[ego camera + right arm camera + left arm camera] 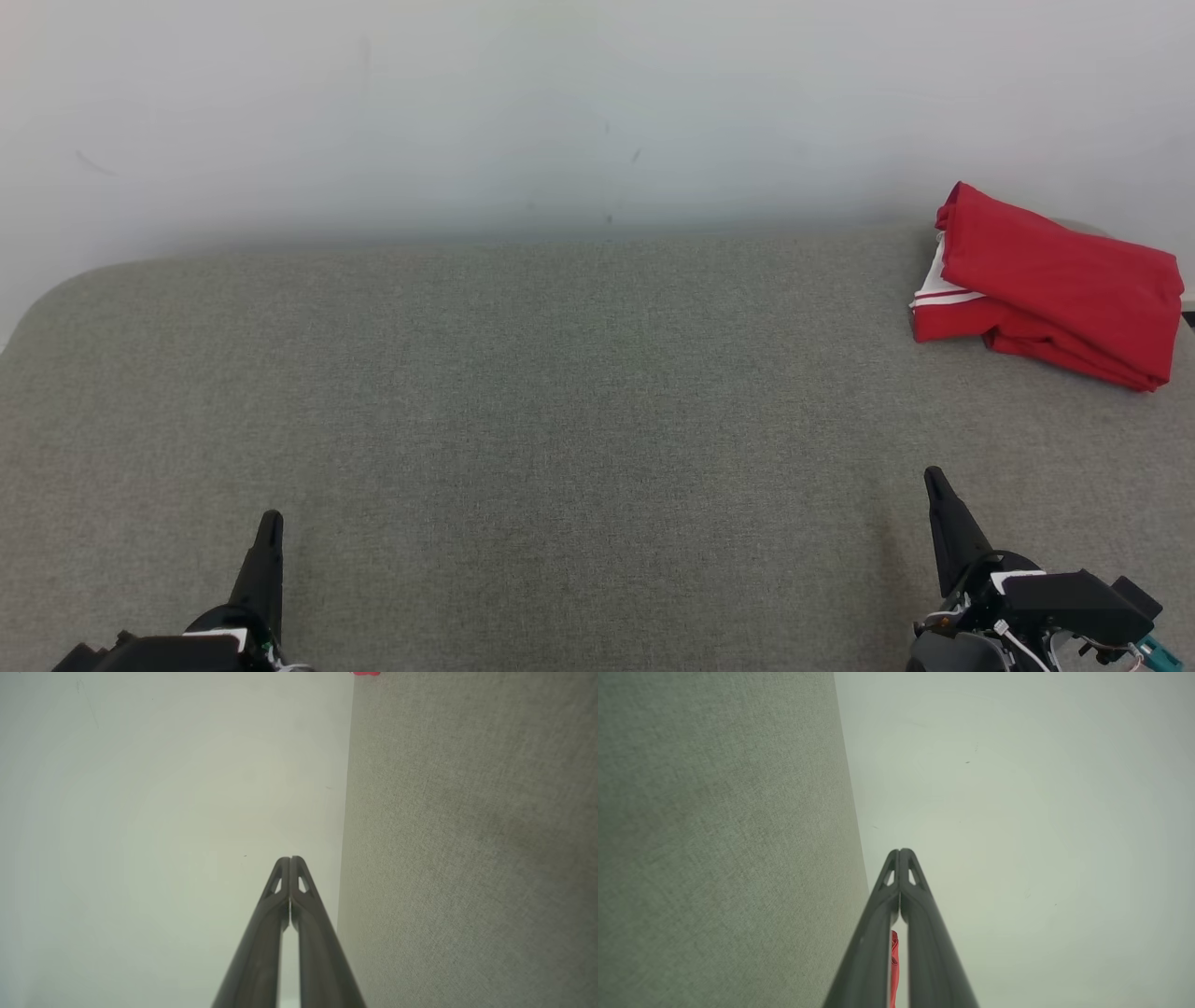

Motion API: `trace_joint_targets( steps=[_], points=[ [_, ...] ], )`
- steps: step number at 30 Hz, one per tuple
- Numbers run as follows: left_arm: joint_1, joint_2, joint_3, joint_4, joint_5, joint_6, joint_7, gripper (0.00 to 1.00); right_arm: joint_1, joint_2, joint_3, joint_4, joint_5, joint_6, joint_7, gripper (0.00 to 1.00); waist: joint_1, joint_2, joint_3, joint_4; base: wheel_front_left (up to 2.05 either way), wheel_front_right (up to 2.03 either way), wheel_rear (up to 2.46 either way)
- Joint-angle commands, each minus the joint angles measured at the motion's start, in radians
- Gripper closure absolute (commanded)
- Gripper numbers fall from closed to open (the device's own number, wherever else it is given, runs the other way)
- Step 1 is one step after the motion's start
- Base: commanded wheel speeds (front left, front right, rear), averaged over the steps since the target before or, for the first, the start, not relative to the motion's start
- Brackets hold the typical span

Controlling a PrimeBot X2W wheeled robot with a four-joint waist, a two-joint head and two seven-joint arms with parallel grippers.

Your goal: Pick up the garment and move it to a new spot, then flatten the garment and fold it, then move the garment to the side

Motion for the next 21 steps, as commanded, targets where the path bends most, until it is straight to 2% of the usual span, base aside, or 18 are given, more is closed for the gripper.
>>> trace_joint_targets(
  steps=[1,21],
  points=[
    [-0.01,-0.002,0.002,0.001,-0.005,-0.001,0.0,1.0,-0.004,0.004,-0.001,0.0,0.002,0.001,0.003,1.0,0.0,-0.0001,0.0,0.0,0.0,0.0,0.0],
    [-0.01,-0.002,0.002,0.001,-0.005,-0.001,0.0,1.0,-0.004,0.004,-0.001,0.0,0.002,0.001,0.003,1.0,0.0,-0.0001,0.0,0.0,0.0,0.0,0.0]
  ],
)
